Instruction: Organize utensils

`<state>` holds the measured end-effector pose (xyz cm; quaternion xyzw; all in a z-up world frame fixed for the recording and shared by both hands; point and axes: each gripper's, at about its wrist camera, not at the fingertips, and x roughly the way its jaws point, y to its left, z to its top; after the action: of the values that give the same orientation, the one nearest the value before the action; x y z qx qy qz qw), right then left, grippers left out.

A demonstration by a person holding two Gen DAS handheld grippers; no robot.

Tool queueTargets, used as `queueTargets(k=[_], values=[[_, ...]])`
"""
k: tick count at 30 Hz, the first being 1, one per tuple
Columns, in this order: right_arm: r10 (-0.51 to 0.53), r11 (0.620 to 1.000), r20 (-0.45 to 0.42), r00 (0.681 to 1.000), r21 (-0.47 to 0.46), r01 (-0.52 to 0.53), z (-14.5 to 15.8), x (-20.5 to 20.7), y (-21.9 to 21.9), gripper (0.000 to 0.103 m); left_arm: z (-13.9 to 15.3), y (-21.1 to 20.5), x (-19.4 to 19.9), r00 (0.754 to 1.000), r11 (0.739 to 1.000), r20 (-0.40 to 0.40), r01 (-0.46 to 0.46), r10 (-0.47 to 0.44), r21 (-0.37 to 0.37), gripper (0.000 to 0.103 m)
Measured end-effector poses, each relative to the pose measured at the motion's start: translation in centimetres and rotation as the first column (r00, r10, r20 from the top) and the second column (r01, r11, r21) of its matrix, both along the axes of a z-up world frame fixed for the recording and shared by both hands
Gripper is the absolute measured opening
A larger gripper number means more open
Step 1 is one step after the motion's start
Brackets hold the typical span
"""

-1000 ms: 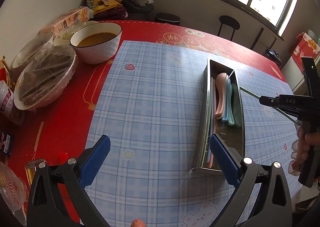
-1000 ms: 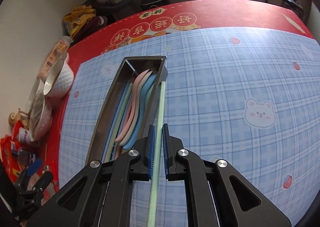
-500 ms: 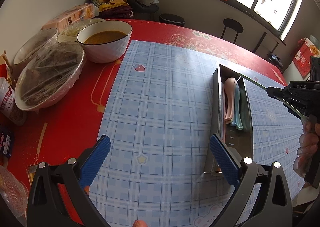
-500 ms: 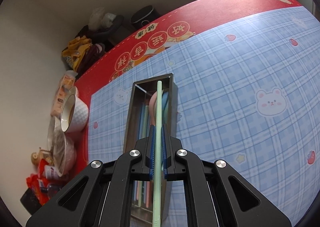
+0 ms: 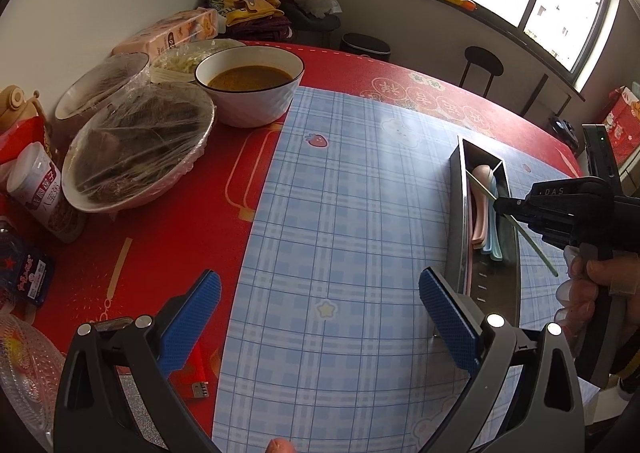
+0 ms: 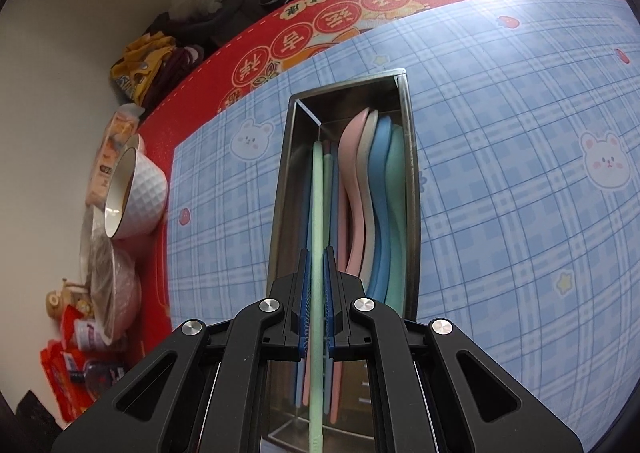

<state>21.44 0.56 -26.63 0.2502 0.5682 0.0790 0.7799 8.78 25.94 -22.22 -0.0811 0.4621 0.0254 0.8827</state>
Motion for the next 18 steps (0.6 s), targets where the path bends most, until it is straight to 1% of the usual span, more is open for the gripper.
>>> queueTargets(k=[9,12,15,18], values=[[0.036,0.998,-0.082,0.996,0.053,-0.032,-1.3,0.0,0.0,0.007,1.1,-0.5,-0.3,1.000,0.999,-0.002,-0.008,0.008,0.033,0.097],[0.074,0.997,-0.094,0.993,0.046,-0.070,-1.0,-0.3,0.0,0.008,1.7,-1.1,-0.1,1.000,0.999,-0.005,-0.008,0.008,0.033,0.097],[0.101,0.995,-0.090,0.991,0.030,-0.099,0.0,-0.6,-0.6,0.008,2.6,-1.8,-0.1,1.000,0.999,0.013,-0.002,0.002,0.041,0.097],[0.142,0.989,-0.056,0.988,-0.030,-0.144,1.6,-1.0,-1.6,0.008,3.9,-2.7,0.1,0.999,0.999,0.032,-0.001,-0.001,0.049,0.097]])
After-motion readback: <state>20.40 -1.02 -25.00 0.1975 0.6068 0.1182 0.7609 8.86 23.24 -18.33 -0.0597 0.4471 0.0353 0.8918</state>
